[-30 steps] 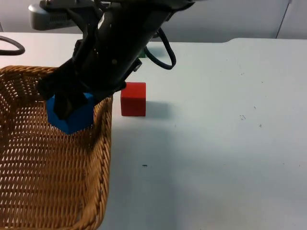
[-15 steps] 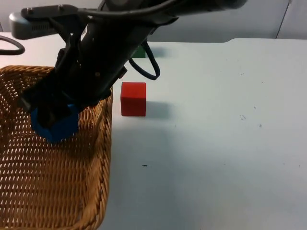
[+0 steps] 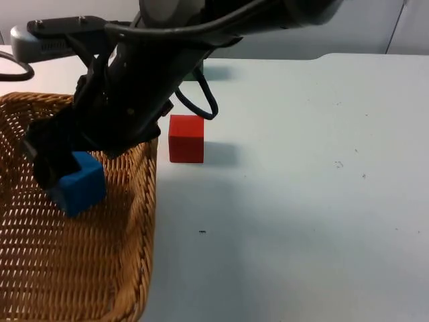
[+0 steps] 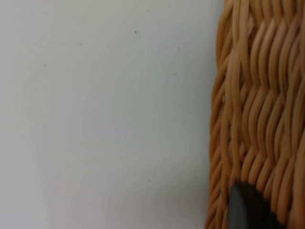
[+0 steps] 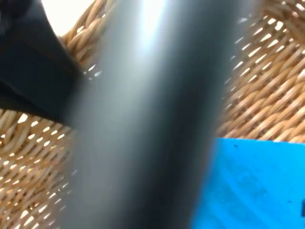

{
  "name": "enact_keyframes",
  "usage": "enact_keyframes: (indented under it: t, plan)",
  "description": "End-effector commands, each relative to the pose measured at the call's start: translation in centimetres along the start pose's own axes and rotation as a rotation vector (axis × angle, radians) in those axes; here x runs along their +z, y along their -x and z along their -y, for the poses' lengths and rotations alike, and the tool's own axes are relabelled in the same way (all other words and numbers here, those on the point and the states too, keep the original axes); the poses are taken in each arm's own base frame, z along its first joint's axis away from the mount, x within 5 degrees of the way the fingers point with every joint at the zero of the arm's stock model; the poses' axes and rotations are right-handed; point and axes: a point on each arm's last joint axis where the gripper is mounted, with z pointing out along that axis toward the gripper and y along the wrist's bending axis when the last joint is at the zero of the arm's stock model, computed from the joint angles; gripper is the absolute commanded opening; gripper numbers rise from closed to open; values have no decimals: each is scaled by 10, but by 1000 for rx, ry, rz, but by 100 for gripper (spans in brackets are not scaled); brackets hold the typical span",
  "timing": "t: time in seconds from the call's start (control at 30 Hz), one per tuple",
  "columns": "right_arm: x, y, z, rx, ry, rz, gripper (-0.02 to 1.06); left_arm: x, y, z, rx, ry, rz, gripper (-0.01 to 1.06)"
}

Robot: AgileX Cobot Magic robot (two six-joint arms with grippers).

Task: Pick up the basket with the left hand and place the blue cube into the basket with the right hand.

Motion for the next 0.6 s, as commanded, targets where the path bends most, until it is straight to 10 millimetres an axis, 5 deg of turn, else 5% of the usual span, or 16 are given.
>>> enact_keyframes:
  t: [0.0,0.13,0.17,0.3,0.33,0.4,0.57]
  plan:
    - [-14,7,-5,-24,-7,29,82,-3,2,3,-5,-29,5,0]
    - [-69,26,-12,-137,-71,110,76,-3,2,3,2,-30,6,0]
    - [-69,26,-12,-137,-71,110,76,-3,2,3,2,-30,6,0]
    - [-131,36,-21,-217,-133,258,71,-3,3,3,-3,-27,20,0]
    - [-131,36,-21,-217,-133,258,71,-3,3,3,-3,-27,20,0]
    - [-159,31,-26,-243,-156,316,71,-3,4,2,-6,-19,37,0]
    - [-192,1,-30,-258,-186,401,71,-5,11,1,-4,6,82,0]
